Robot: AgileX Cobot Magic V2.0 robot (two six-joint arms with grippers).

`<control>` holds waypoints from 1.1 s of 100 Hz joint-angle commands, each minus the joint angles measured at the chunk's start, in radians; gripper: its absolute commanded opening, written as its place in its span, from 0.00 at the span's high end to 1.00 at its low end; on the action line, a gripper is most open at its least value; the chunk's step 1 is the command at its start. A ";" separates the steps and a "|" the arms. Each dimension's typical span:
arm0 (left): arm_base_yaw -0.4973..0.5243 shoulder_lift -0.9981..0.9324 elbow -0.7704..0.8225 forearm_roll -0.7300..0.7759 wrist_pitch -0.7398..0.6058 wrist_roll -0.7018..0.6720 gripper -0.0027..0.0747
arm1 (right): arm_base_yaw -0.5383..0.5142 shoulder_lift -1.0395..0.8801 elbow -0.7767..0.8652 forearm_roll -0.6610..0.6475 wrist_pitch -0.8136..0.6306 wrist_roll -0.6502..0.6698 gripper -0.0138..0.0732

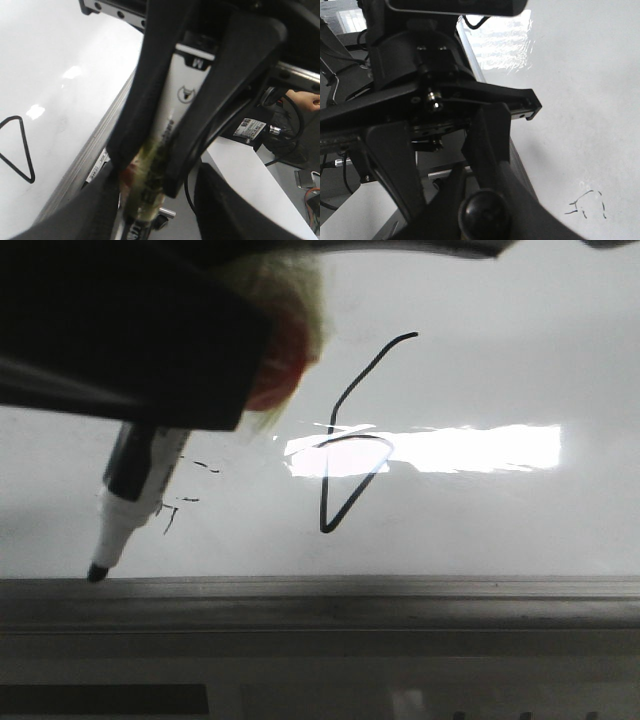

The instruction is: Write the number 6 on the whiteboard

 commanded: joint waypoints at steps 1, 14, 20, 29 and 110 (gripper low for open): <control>-0.006 -0.005 -0.032 -0.016 0.065 -0.028 0.69 | -0.006 -0.015 -0.029 0.034 -0.013 -0.007 0.92; -0.006 -0.005 -0.032 -0.011 0.063 -0.028 0.80 | -0.006 -0.015 -0.029 0.034 -0.013 -0.007 0.92; -0.006 -0.005 -0.032 -0.011 0.062 -0.028 0.87 | -0.006 -0.015 -0.029 0.034 -0.015 -0.007 0.92; -0.006 -0.005 -0.032 -0.011 0.061 -0.028 0.98 | -0.006 -0.015 -0.029 0.034 -0.015 -0.007 0.92; -0.006 -0.005 -0.032 -0.007 0.060 -0.030 0.99 | -0.006 -0.079 -0.029 0.046 -0.225 -0.006 0.19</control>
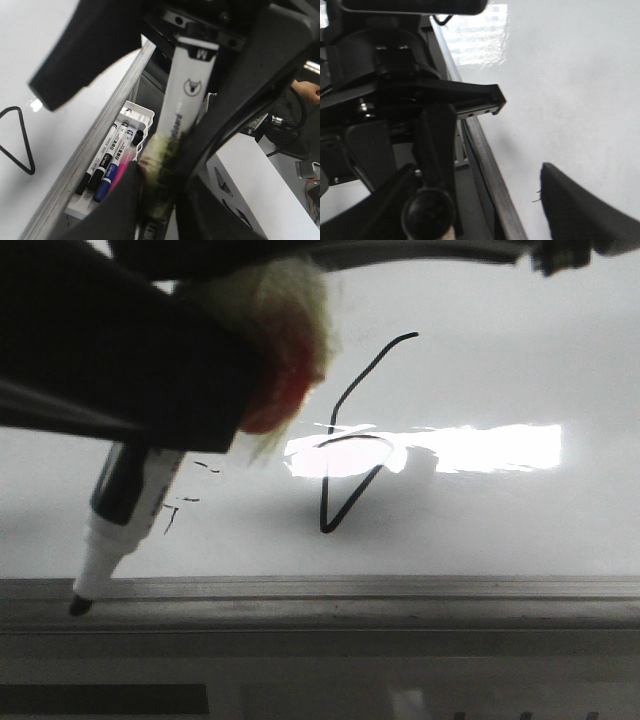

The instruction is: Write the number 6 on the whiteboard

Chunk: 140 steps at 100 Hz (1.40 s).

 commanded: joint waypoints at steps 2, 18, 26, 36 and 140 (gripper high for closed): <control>-0.006 -0.010 -0.029 -0.041 0.052 -0.015 0.99 | -0.006 -0.065 -0.031 0.046 -0.117 -0.015 0.19; -0.006 -0.010 -0.029 -0.041 -0.080 -0.120 0.99 | -0.006 -0.161 -0.031 0.046 -0.235 -0.015 0.29; -0.006 -0.010 -0.029 -0.044 -0.181 -0.185 0.99 | -0.006 -0.220 -0.028 0.055 -0.279 -0.015 0.49; -0.006 -0.010 -0.029 -0.053 -0.270 -0.222 0.99 | -0.006 -0.270 -0.026 0.066 -0.322 -0.015 0.78; -0.201 0.201 -0.138 -0.309 -0.996 -0.241 0.99 | -0.006 -0.337 0.030 0.080 -0.459 -0.015 0.92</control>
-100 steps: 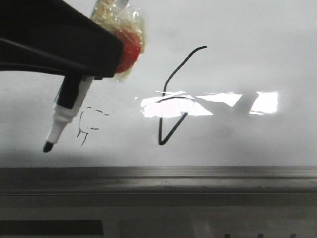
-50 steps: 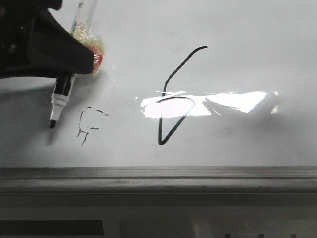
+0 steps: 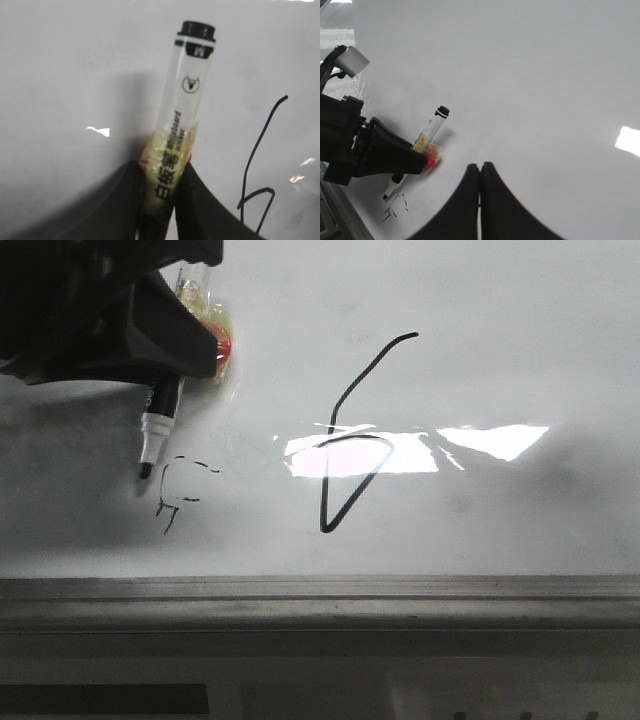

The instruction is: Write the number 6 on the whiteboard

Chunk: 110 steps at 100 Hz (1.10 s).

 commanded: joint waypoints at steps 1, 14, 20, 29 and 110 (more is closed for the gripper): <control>-0.009 0.005 -0.046 -0.011 -0.036 -0.009 0.99 | -0.004 -0.006 -0.026 0.025 0.015 -0.008 0.92; -0.007 0.033 -0.046 -0.025 -0.062 -0.009 0.99 | -0.004 -0.006 -0.026 0.025 0.015 -0.008 0.92; -0.007 0.045 -0.046 -0.025 -0.078 -0.009 0.99 | -0.004 -0.006 -0.026 0.025 0.015 -0.008 0.92; -0.007 0.062 -0.046 -0.027 -0.094 -0.009 0.99 | -0.004 -0.006 -0.026 0.025 0.015 -0.008 0.92; -0.007 0.081 -0.046 -0.063 -0.190 -0.009 0.64 | -0.004 -0.006 -0.026 0.025 0.013 -0.008 0.92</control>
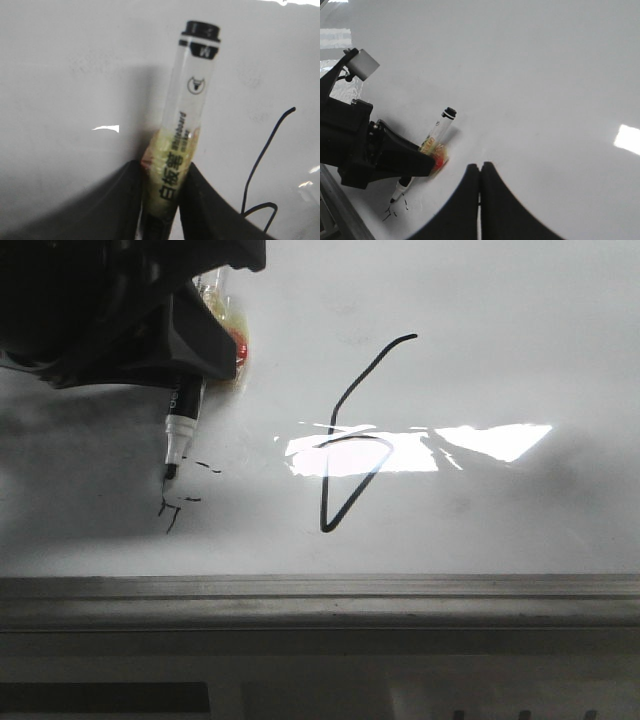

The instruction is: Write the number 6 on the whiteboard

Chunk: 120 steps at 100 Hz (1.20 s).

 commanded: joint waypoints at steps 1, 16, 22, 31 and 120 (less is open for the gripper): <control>0.010 0.010 -0.008 -0.016 -0.124 -0.005 0.63 | -0.004 -0.006 -0.026 0.021 0.021 -0.008 0.92; 0.010 0.010 -0.008 -0.016 -0.124 -0.005 0.60 | -0.004 -0.006 -0.026 0.021 0.022 -0.008 0.92; 0.010 0.010 -0.008 -0.016 -0.124 -0.005 0.60 | -0.004 -0.006 -0.026 0.021 0.022 -0.008 0.92; 0.010 0.010 -0.008 -0.016 -0.122 -0.005 0.56 | -0.004 -0.006 -0.026 0.021 0.022 -0.008 0.92; 0.008 -0.578 0.224 -0.008 0.090 0.189 0.47 | -0.004 -0.243 0.167 0.021 -0.126 -0.009 0.92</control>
